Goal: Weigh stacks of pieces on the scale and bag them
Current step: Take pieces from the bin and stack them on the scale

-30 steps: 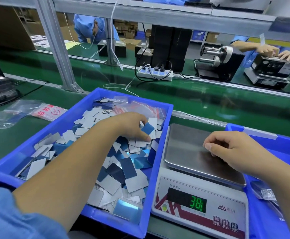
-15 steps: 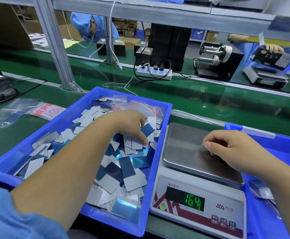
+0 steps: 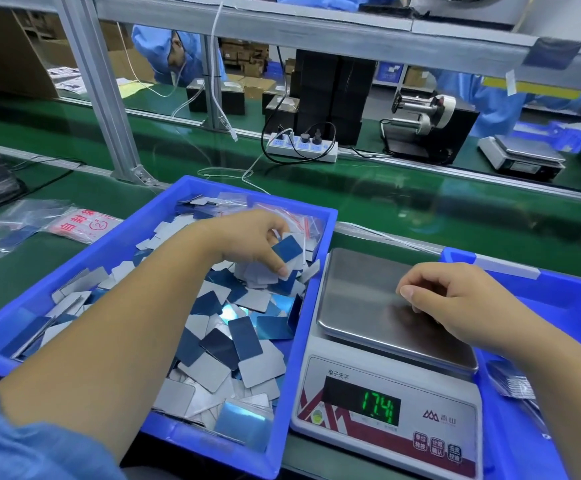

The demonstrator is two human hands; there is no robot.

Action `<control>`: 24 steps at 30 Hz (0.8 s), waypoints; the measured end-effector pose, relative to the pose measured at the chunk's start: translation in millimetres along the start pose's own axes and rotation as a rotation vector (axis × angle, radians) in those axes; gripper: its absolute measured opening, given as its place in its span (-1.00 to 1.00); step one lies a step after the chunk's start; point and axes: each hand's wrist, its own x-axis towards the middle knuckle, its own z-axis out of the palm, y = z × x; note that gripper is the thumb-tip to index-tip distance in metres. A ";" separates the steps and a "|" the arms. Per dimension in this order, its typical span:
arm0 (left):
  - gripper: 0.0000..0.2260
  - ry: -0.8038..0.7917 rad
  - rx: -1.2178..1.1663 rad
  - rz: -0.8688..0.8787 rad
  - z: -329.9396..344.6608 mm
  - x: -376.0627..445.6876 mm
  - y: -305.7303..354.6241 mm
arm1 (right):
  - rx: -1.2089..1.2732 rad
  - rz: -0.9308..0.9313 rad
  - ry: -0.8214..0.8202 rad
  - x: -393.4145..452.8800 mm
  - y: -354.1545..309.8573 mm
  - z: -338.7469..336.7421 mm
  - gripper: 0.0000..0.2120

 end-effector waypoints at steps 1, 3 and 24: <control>-0.55 -0.003 -0.001 -0.003 0.5 -0.1 0.5 | -0.001 0.002 -0.001 -0.1 0.1 -0.2 -0.82; -0.51 0.012 -0.009 -0.004 2.3 -0.5 1.3 | -0.003 0.003 -0.002 -0.3 0.5 -0.6 -0.82; -0.73 -0.044 -0.315 0.286 76.0 -0.7 105.7 | 0.141 0.167 0.417 9.4 26.1 -18.2 -0.80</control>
